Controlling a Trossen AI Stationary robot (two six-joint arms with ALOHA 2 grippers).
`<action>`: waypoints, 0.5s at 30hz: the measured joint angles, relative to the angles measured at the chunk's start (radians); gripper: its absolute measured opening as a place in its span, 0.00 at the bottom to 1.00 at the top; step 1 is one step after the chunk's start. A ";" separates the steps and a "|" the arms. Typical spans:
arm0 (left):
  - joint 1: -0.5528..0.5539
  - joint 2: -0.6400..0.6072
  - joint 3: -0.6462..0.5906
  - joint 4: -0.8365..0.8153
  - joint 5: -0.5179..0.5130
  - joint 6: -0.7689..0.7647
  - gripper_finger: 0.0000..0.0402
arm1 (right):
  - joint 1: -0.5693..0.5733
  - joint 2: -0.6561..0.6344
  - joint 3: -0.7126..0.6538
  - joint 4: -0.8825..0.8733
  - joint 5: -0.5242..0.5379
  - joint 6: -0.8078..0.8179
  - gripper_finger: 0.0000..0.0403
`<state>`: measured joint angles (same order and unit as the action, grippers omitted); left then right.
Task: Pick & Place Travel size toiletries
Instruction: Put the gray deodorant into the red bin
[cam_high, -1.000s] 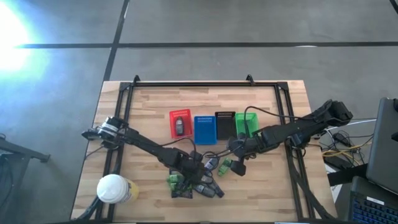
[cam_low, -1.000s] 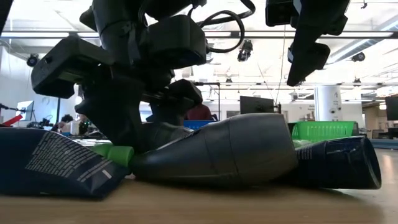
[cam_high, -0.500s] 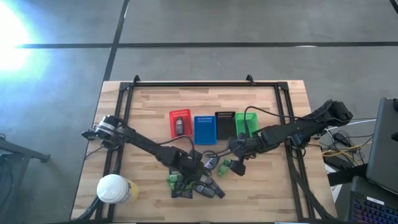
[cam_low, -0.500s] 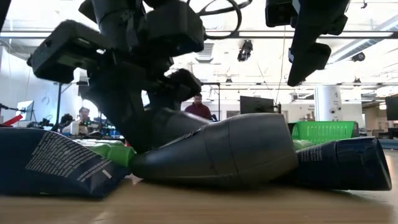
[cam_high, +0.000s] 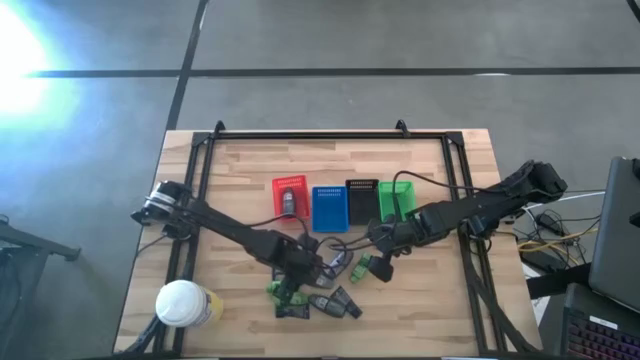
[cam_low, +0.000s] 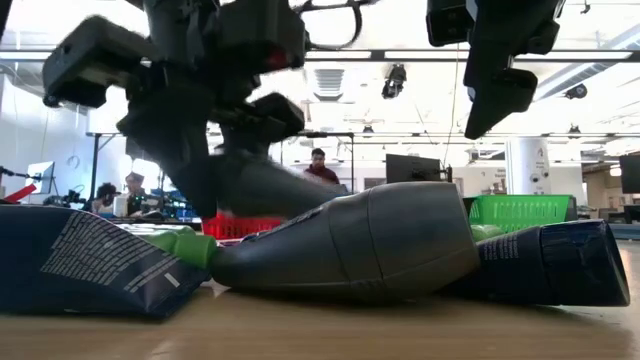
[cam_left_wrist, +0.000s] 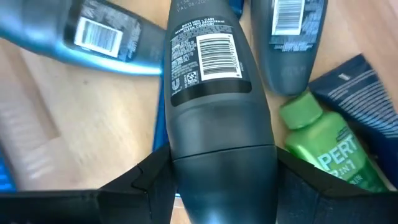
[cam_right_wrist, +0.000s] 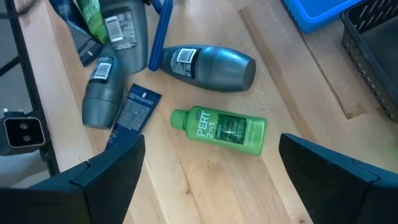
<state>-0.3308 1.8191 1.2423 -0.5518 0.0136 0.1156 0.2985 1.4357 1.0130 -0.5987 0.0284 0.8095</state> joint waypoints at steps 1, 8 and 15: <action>0.001 -0.009 0.000 -0.010 -0.002 0.000 0.51 | 0.000 0.000 0.000 0.003 0.001 0.006 0.91; 0.010 -0.090 0.000 -0.062 -0.047 -0.029 0.51 | 0.000 0.000 0.000 0.005 0.000 0.052 0.91; 0.018 -0.196 -0.004 -0.135 -0.117 -0.124 0.51 | 0.000 0.000 0.000 0.013 -0.001 0.056 0.91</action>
<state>-0.3130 1.6232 1.2385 -0.6866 -0.1029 -0.0088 0.2989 1.4353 1.0134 -0.5854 0.0273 0.8650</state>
